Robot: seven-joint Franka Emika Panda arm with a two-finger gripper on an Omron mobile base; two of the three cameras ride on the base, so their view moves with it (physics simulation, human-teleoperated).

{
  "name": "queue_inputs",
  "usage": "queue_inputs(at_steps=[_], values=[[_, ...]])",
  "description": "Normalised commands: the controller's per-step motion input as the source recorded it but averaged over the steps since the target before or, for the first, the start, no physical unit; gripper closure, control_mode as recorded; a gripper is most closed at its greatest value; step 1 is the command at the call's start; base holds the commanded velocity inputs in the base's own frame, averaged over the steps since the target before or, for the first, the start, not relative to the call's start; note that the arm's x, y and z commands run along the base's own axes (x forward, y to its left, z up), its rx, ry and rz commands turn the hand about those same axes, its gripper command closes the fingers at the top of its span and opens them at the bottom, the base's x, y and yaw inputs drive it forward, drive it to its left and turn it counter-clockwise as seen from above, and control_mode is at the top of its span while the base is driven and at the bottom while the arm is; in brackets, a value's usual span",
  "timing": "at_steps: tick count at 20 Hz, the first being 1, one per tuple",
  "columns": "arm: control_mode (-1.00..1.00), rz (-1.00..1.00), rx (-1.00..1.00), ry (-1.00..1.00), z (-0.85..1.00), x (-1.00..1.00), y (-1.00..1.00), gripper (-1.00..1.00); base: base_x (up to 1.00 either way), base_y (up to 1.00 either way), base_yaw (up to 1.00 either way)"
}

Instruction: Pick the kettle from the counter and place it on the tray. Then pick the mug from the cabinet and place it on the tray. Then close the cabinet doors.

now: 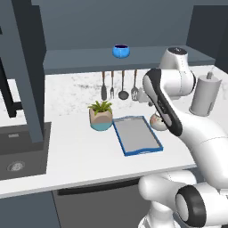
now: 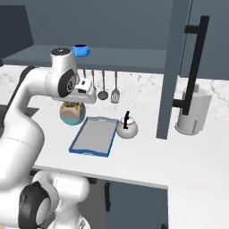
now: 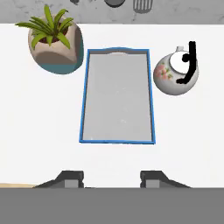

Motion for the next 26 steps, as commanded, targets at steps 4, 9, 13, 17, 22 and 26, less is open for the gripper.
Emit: queue_inputs(at_steps=[4, 9, 13, 17, 22, 26], values=[[-1.00, -0.01, -0.01, -0.13, 0.00, -0.22, 0.04, -1.00, 0.00, 0.00, 0.00], [-1.00, -0.16, -0.13, -0.72, 0.03, -0.78, 0.11, -1.00, 0.00, 0.00, 0.00], [-1.00, -0.10, -0.07, -0.72, 0.30, -0.35, 0.05, -1.00, 0.00, 0.00, 0.00], [-1.00, 0.01, 0.05, -0.49, 0.67, 0.03, 0.05, -1.00, 0.00, 0.00, 0.00], [-1.00, 0.10, 0.13, -0.33, 0.77, 0.27, 0.02, -1.00, 0.00, 0.00, 0.00], [-1.00, 0.10, -0.02, 0.02, 0.18, 0.21, 0.07, -1.00, 0.00, 0.00, 0.00]])
